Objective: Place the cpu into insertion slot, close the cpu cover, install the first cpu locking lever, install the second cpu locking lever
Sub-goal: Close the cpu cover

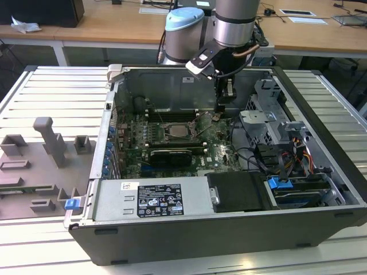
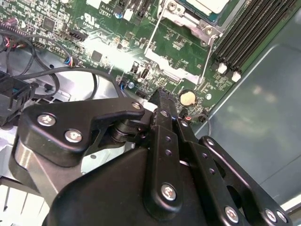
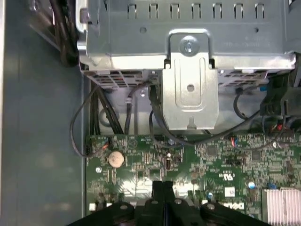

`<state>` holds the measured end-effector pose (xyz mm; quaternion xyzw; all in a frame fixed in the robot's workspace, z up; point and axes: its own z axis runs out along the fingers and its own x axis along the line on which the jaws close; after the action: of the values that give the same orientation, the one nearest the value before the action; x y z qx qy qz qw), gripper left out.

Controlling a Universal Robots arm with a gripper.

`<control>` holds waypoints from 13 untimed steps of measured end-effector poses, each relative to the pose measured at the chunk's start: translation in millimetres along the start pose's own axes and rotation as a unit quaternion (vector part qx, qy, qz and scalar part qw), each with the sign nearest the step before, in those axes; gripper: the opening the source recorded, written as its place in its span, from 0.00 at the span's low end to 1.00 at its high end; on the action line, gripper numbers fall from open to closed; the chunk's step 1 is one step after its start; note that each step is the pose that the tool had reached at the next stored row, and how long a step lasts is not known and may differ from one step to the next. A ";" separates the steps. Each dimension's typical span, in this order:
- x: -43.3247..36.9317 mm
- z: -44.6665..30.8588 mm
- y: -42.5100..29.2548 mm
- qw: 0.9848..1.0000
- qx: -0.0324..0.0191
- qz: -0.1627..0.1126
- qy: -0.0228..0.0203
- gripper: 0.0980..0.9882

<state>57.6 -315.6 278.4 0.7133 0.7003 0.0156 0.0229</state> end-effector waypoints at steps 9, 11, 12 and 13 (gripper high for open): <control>0.1 0.7 4.6 1.000 0.000 0.000 0.000 0.01; 0.1 1.9 4.9 1.000 0.000 0.000 0.000 0.01; 0.1 3.5 4.8 1.000 0.000 0.000 0.000 0.01; 0.1 4.9 4.7 1.000 0.000 0.000 0.000 0.01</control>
<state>62.6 -315.6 273.8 0.7133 0.7003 0.0156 0.0230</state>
